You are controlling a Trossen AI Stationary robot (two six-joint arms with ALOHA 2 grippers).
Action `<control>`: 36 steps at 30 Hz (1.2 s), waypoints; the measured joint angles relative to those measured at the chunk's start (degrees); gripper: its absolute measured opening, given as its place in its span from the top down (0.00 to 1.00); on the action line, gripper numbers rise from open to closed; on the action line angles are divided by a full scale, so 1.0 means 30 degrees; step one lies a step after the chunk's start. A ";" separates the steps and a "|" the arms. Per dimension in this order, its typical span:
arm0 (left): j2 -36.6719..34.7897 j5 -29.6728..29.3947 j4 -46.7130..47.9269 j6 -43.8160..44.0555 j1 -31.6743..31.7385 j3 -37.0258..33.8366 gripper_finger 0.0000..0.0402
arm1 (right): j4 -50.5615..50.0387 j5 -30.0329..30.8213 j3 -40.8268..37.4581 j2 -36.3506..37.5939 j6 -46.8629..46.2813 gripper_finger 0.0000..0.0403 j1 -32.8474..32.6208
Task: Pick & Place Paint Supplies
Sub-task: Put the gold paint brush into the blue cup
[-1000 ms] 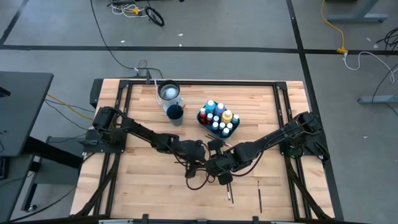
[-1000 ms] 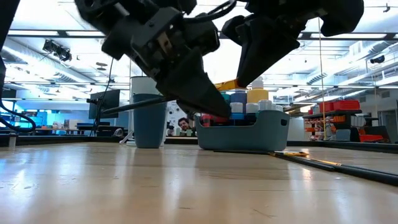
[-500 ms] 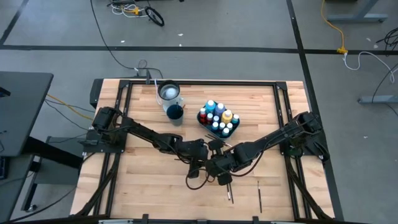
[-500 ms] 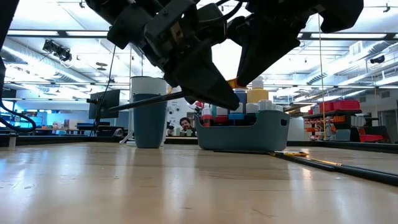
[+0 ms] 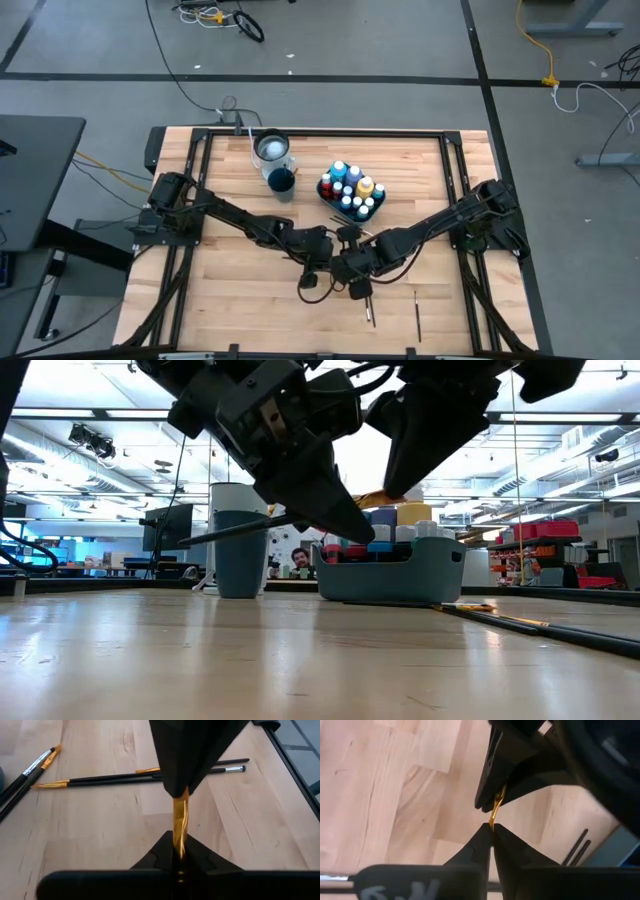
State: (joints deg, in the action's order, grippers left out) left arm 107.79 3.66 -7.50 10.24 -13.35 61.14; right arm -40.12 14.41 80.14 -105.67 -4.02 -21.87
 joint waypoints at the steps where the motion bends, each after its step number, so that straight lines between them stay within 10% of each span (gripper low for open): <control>1: 0.0000 -0.0016 0.0014 0.0006 -0.0019 -0.0001 0.93 | 0.0084 0.0187 0.0000 0.0000 0.0000 0.93 0.0000; 16: -0.5043 -0.2637 0.1610 -0.0610 -0.0169 -0.0308 0.95 | 0.0250 0.3806 0.0968 0.3601 -0.0042 0.77 -0.1066; 23: -0.9984 -0.6829 0.1839 -0.1839 -0.1472 -0.2210 0.95 | 0.6145 0.4321 -0.3911 0.6877 0.0801 0.73 -0.1290; 29: -1.3504 -0.9775 -0.4664 -0.5243 -0.1908 -0.6126 0.95 | 1.4604 0.1656 -1.0172 0.8988 0.1449 0.73 0.0148; 36: -1.4301 -0.7980 -1.7233 -0.9411 0.1097 -1.1554 0.95 | 2.1985 0.0976 -1.4658 0.9979 0.2021 0.73 0.1677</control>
State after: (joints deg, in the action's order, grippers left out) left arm 64.88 -20.28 -59.20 -17.99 -10.06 26.48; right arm 25.83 17.34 36.17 -75.73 2.05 -16.84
